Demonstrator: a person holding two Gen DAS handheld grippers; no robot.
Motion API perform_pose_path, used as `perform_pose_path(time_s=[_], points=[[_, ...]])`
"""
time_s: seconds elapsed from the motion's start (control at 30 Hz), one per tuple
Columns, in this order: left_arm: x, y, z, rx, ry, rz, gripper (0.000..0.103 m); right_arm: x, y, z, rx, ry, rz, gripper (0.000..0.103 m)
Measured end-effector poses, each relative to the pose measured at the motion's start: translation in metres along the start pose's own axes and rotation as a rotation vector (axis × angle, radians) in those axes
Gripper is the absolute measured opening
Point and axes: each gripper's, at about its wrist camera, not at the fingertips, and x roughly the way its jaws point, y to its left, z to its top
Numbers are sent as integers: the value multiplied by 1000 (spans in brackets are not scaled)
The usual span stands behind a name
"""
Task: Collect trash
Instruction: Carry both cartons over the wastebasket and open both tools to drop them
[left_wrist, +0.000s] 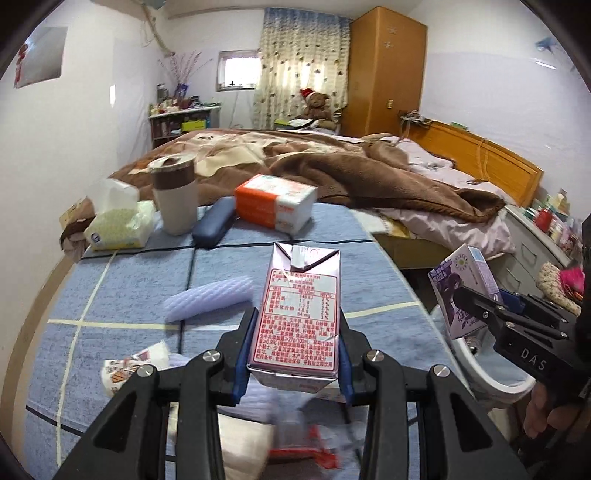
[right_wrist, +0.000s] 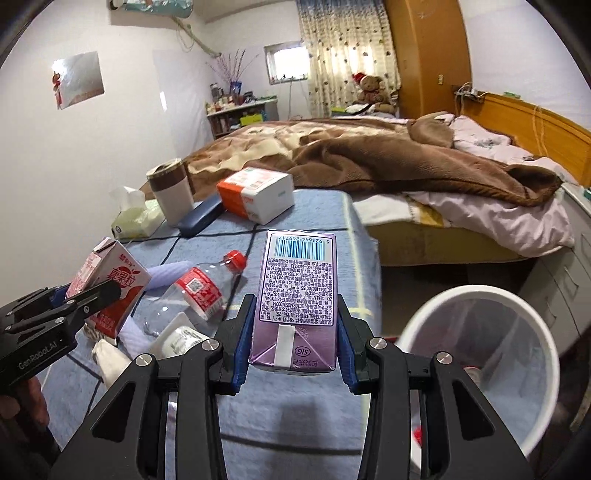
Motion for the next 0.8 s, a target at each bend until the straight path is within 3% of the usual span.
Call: perform_pose_path(time_s=[0.37,0.8], points=[[-9,-68,1,87,-30,-101,39,-43,-45,-10,61,-56,-76,40],[5,-151,-1,189,0,-239,39,-62,-102,-27,126,-43,-174,40]])
